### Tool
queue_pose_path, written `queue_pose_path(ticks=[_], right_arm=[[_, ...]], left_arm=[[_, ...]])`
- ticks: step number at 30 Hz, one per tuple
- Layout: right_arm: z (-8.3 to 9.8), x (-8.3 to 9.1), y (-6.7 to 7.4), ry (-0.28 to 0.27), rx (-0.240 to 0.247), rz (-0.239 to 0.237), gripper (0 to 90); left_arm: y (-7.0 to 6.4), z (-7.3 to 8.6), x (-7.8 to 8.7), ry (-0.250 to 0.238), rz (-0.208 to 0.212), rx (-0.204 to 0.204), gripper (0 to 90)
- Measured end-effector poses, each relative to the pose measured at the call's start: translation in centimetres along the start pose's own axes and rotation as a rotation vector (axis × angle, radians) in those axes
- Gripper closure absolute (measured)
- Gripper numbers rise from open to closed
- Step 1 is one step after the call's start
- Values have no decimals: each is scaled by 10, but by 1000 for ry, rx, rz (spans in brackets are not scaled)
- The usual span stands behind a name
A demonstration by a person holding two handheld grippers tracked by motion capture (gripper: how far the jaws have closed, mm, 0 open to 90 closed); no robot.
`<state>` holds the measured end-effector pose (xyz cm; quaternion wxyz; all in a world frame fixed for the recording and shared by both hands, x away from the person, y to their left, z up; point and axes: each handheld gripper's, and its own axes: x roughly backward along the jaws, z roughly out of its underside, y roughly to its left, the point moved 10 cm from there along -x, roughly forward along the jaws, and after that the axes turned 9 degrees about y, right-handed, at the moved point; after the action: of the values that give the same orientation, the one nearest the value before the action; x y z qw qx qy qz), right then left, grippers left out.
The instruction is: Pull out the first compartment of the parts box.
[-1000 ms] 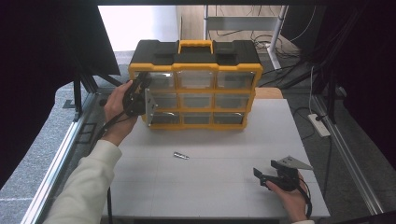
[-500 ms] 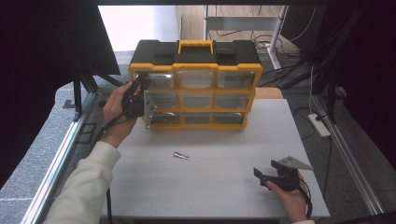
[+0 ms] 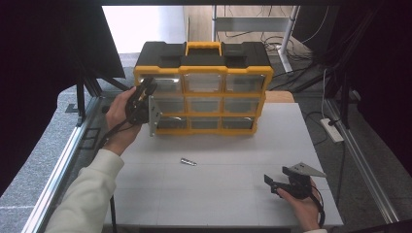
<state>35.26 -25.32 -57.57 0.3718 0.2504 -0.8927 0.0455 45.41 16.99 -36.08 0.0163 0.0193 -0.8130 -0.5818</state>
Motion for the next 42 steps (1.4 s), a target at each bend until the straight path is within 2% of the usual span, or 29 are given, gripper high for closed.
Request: queue_pose_path(ticks=[9, 30, 42], right_arm=[[0, 0, 0, 0, 0, -1, 164], [0, 0, 0, 0, 2, 1, 164], [0, 0, 0, 0, 0, 2, 165]], left_arm=[[1, 1, 3, 2, 0, -8, 722], [0, 0, 9, -14, -4, 5, 722], [0, -1, 15, -18, -4, -5, 722]])
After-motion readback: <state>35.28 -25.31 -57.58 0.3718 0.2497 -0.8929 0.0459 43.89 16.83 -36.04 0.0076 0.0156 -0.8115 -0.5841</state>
